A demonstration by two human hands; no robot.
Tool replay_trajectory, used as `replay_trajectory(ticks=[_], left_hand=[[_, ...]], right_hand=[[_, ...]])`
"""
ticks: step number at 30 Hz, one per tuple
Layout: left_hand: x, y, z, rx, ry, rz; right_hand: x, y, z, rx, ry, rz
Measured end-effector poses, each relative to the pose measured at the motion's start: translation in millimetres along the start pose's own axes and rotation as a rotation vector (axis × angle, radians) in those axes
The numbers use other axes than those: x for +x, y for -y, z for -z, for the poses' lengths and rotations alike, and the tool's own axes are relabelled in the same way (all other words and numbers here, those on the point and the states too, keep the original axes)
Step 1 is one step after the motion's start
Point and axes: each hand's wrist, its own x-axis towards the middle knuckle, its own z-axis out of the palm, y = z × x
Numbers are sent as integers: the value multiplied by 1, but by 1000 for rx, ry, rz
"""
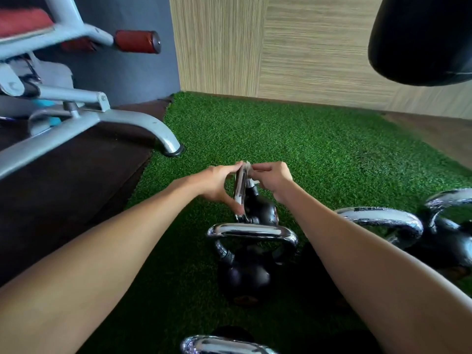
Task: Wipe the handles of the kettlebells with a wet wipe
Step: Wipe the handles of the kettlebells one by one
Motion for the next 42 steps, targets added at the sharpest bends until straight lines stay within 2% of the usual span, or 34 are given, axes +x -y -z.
replay_trajectory(ticks=[8,13,15,19,22,25,32,38,42], left_hand=[[-3,4,-2,-45,3,19],[-9,9,0,-70,8,59],[-11,10,1,-67,12,63],[-12,11,0,-56,7,70],[-11,16,-3,-49,-8,46],[-15,23,-4,-63,-31,10],[-22,26,-7,-135,-36,7],[-23,24,-10,-178,-34,2],[-23,22,-10,-161,-32,7]], right_hand=[[-17,3,3,-108,58,103],[-54,9,3,-387,122,239],[-59,14,3,-415,127,275],[-59,21,3,-365,115,230],[-71,18,8,-364,238,219],[-81,8,8,-526,356,247],[-79,2,3,-554,368,312],[-52,-3,-9,-927,483,319],[-45,-3,-13,-951,529,311]])
